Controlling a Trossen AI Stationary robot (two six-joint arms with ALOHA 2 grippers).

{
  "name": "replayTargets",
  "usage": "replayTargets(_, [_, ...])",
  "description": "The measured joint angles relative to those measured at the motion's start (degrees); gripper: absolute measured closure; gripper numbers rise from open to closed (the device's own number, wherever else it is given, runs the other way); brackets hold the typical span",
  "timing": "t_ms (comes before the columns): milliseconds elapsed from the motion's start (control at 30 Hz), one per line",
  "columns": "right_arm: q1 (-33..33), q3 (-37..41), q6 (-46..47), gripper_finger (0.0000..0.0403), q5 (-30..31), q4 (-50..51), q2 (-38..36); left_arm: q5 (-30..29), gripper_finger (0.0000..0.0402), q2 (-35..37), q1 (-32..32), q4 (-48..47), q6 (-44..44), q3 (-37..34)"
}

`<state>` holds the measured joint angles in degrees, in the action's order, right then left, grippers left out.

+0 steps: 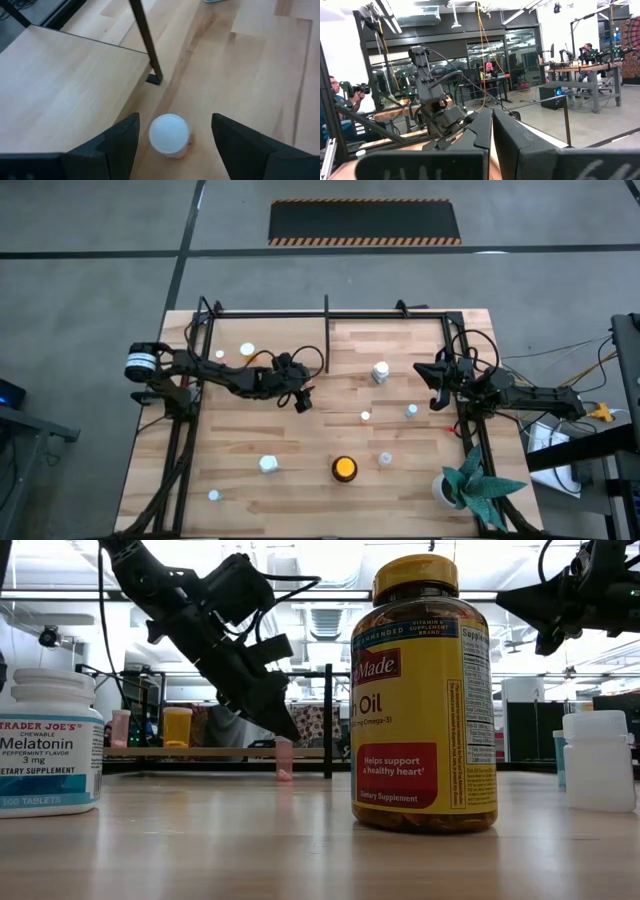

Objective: Pick and place medicine bottles onto shelf by color
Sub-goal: Put the top pink pill bottle on the shelf

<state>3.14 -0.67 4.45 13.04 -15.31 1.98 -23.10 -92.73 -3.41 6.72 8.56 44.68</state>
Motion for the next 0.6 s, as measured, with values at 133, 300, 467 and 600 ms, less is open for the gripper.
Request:
replayTargets(133, [0.0,0.0,0.0,0.0394,0.0,0.0,0.0,0.0,0.0171,0.0,0.0,0.2,0.1,0.0])
replayTargets(300, [0.0,0.0,0.0,0.0394,0.0,0.0,0.0,0.0,0.0171,0.0,0.0,0.0,0.1,0.0])
replayTargets(467, [0.0,0.0,0.0,0.0394,0.0,0.0,0.0,0.0,0.0171,0.0,0.0,-0.2,0.0,0.0])
replayTargets(600, [0.0,0.0,0.0,0.0394,0.0,0.0,0.0,0.1,0.0171,0.0,0.0,-0.3,-0.1,0.0])
